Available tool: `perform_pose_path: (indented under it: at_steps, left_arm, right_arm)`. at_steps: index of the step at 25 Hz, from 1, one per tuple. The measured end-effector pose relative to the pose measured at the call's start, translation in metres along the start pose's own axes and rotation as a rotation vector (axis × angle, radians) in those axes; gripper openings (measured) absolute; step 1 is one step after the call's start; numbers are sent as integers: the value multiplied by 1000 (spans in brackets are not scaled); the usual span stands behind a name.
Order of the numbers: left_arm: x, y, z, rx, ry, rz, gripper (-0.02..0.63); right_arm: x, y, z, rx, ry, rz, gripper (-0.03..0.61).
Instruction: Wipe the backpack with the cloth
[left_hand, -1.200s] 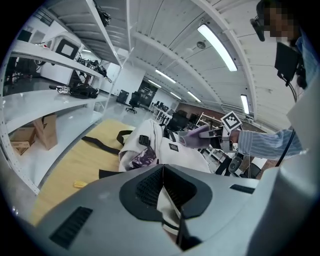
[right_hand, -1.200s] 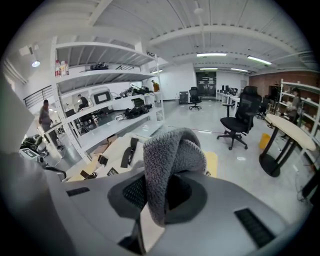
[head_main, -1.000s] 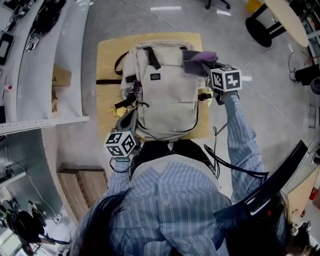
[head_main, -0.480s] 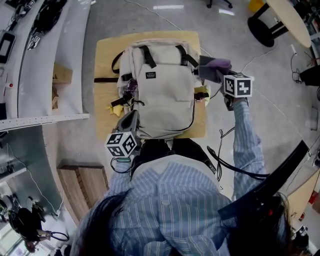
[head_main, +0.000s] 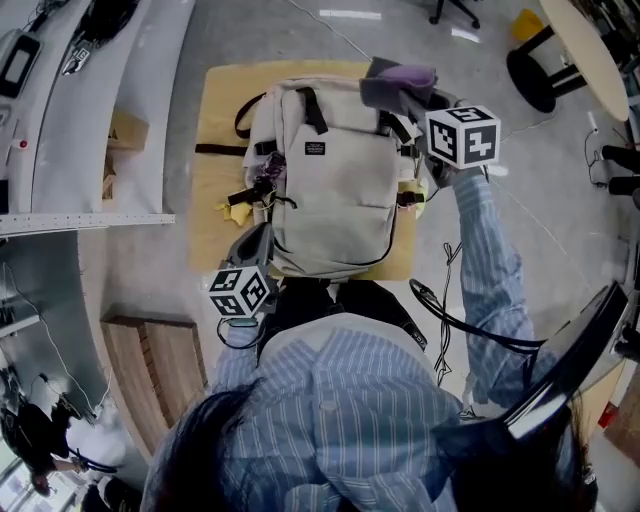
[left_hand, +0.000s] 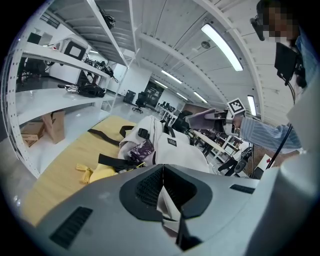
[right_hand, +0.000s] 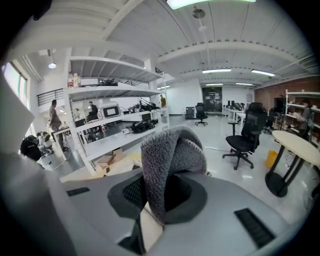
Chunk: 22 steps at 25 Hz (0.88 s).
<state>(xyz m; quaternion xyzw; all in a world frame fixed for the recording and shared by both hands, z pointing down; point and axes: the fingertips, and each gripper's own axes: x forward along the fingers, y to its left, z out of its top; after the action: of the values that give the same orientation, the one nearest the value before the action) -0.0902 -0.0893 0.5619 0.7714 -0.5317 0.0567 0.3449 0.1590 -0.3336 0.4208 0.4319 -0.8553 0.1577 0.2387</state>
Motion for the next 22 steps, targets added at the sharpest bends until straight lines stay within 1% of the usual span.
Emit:
perform_pose_path:
  at_steps: [4,9,10,12,14,16,19,22]
  left_arm:
    - [-11,16,2,-20,-14,22,5]
    - [-24,37,5,-37,-29,53,5]
    - [-26,40,5,-40,-31,57,5]
    - [-29,47,5,-47,-32,66,5]
    - [-31,53,6,-51,-33,72,5]
    - [-33,59,7,-56,-35,78,5]
    - [-35,67,8,-67,-37,86,5]
    - [-33,72,8,-64,-28,84,5]
  right_arm:
    - [55,58,25,-38,1,100,49]
    - [120,132,36,-21,20,241,49]
    - [132,143,36,-22,28,254,49]
    - [151,158,34,-41,55,254,49]
    - [167,164,27,-52,95,239,49]
    - [179,159,18,-38,128,218,49]
    - [184,136,4,23,157,174,49]
    - [175,104,-11,77,173,129,49]
